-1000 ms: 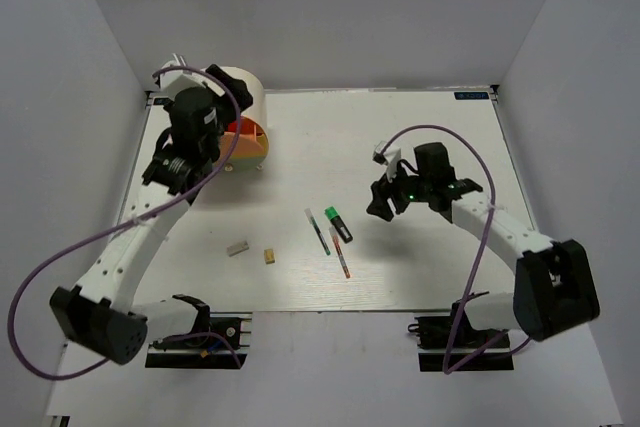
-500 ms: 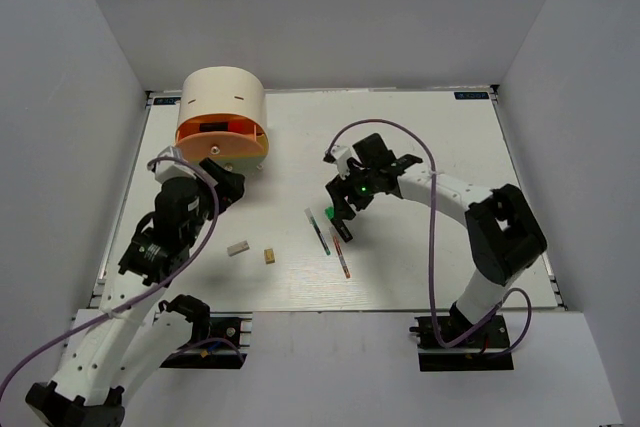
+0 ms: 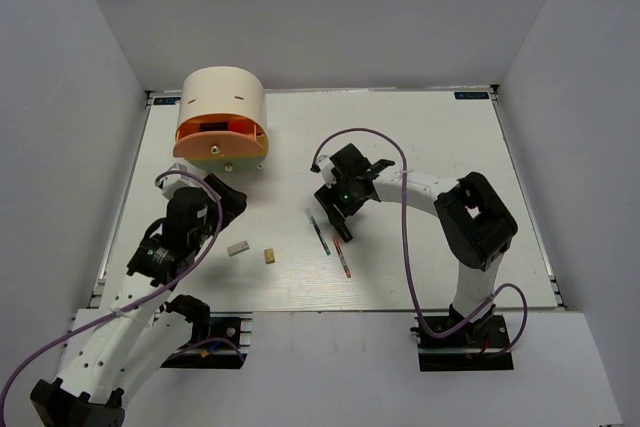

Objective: Sort the stationery into containers
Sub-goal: Pick up the pen from the center of the board.

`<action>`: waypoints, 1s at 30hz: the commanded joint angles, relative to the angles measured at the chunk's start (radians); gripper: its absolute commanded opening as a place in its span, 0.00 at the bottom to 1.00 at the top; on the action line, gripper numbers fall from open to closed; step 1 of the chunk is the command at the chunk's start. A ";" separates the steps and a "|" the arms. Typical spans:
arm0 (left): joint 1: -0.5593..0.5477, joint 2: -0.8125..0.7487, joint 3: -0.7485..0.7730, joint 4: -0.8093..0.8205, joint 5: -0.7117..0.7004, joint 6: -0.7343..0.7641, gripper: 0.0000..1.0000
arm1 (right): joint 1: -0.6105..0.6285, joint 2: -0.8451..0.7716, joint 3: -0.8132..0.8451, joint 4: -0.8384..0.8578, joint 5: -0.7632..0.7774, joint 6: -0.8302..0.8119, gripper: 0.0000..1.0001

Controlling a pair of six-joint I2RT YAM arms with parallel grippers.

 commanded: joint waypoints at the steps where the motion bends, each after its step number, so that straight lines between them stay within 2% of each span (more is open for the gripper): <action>1: 0.000 -0.013 -0.004 0.003 0.008 -0.012 0.98 | 0.019 0.018 0.059 0.001 0.041 0.019 0.66; 4: 0.000 -0.013 -0.004 -0.007 -0.002 -0.012 0.98 | 0.027 0.045 0.068 -0.001 0.072 0.019 0.65; 12: 0.000 -0.031 -0.033 -0.025 -0.011 -0.040 1.00 | 0.048 0.065 0.051 0.005 0.203 -0.022 0.53; 16: 0.000 -0.031 -0.056 -0.025 -0.011 -0.060 1.00 | 0.049 0.042 -0.010 0.027 0.217 -0.056 0.41; 18: 0.000 -0.022 -0.079 -0.013 -0.011 -0.060 1.00 | 0.042 0.035 -0.021 0.016 0.198 -0.068 0.34; 21: 0.000 -0.010 -0.098 0.013 0.009 -0.060 1.00 | 0.036 -0.010 -0.053 0.014 0.142 -0.119 0.29; 25: 0.000 0.003 -0.109 0.044 0.018 -0.060 1.00 | 0.032 -0.142 -0.061 0.060 0.040 -0.294 0.23; 28: 0.000 0.003 -0.128 0.064 0.018 -0.060 1.00 | 0.010 -0.177 0.040 0.056 -0.028 -0.372 0.21; 30: 0.000 0.003 -0.139 0.064 0.018 -0.060 1.00 | -0.001 -0.177 0.168 0.048 -0.094 -0.393 0.21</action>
